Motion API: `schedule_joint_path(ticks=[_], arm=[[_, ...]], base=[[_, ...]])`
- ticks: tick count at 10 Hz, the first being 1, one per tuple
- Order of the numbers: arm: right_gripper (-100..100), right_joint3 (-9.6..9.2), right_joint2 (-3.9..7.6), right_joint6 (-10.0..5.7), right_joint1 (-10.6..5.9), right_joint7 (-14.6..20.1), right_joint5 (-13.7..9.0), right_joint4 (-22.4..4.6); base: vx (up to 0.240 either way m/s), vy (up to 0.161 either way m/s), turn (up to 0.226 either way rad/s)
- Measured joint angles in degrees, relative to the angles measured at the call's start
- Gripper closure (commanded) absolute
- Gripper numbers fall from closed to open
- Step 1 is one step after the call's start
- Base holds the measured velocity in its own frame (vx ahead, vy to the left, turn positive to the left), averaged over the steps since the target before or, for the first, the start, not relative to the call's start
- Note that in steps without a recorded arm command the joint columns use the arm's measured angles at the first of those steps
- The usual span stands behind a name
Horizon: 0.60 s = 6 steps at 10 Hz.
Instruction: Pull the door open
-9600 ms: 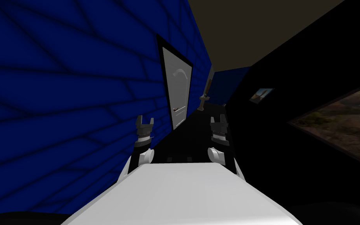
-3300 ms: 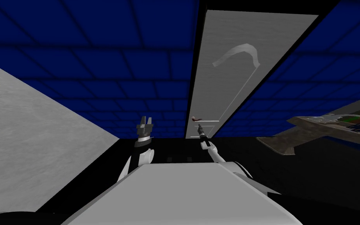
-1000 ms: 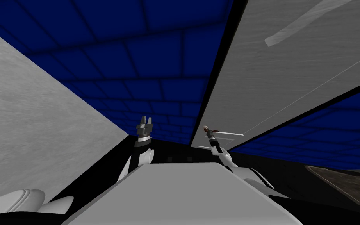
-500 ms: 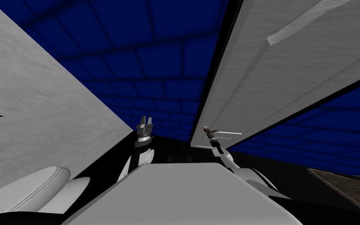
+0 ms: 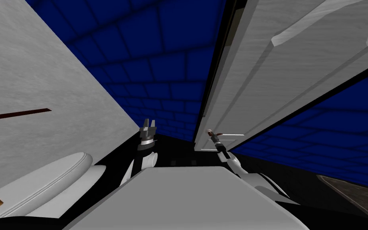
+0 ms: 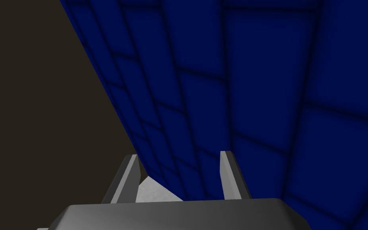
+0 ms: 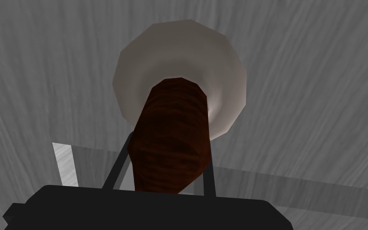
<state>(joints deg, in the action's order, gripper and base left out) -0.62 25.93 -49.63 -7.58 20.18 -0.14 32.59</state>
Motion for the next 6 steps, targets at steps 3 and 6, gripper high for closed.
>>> schedule_joint_path(ticks=[3,6], arm=[[100,-0.90,1.02,-1.46,1.17,1.40,0.50,0.44],[100,-2.39,2.34,-4.48,2.47,3.28,1.38,-0.07]], base=[[-0.187,-0.057,0.107],[-0.176,-0.086,0.085]])
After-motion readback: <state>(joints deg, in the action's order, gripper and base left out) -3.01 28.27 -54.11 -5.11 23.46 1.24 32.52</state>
